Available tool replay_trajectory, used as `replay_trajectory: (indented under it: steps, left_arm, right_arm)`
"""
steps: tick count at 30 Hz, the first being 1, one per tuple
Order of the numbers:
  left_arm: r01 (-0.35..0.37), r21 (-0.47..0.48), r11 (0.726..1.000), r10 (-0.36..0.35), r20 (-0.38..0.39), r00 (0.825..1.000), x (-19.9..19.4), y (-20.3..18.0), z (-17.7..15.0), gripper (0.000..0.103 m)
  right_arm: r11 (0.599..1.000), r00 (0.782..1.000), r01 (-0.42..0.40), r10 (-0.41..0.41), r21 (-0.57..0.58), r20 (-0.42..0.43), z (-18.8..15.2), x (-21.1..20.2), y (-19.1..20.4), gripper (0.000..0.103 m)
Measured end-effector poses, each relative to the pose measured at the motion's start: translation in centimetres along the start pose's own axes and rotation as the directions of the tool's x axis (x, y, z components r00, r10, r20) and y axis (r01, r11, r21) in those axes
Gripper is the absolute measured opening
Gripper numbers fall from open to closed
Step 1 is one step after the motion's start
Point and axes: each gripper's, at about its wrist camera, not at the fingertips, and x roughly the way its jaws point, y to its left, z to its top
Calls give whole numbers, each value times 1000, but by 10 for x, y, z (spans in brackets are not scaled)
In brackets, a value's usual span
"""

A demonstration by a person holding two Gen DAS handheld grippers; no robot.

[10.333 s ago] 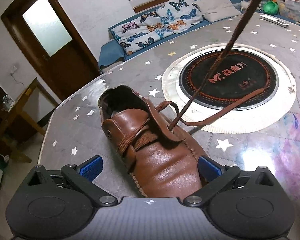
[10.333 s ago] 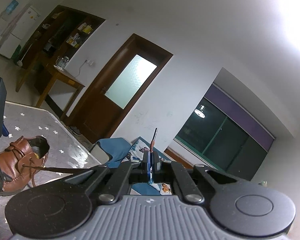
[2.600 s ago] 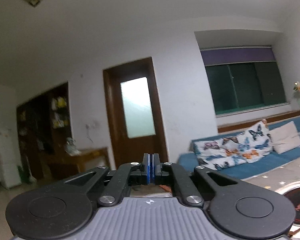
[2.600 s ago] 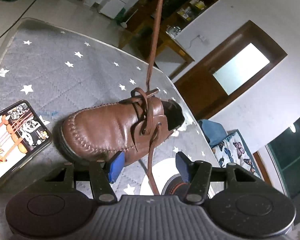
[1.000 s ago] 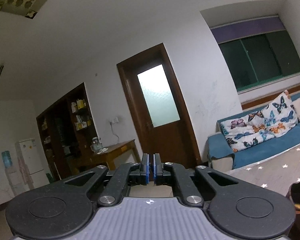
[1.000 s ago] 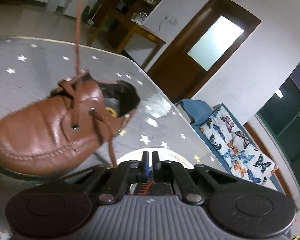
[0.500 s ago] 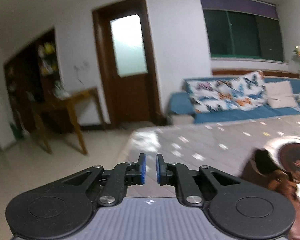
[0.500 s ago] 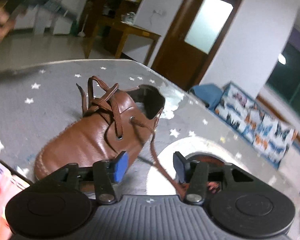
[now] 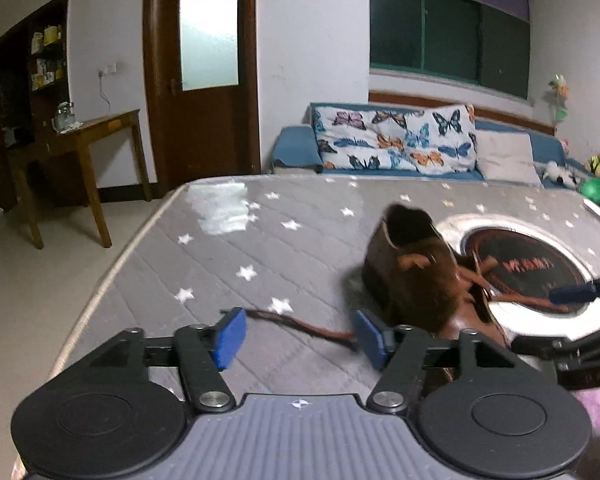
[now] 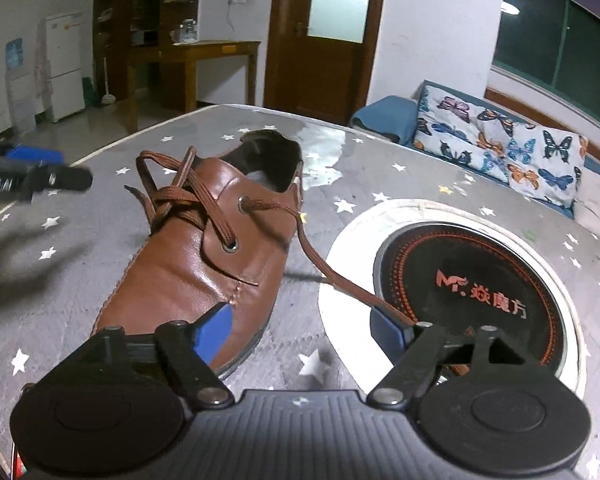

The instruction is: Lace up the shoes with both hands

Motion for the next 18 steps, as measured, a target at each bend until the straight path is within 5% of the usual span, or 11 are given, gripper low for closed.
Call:
replay_trajectory:
  steps: [8, 18]
  left_arm:
    - [7, -41, 999, -8, -12, 1000, -1, -13, -11, 103]
    - [-17, -59, 998, 15, -30, 999, -4, -20, -17, 103]
  right_arm:
    - [1000, 1000, 22, -22, 13, 13, 0, -1, 6, 87]
    - [999, 998, 38, -39, 28, 58, 1, -9, 13, 102]
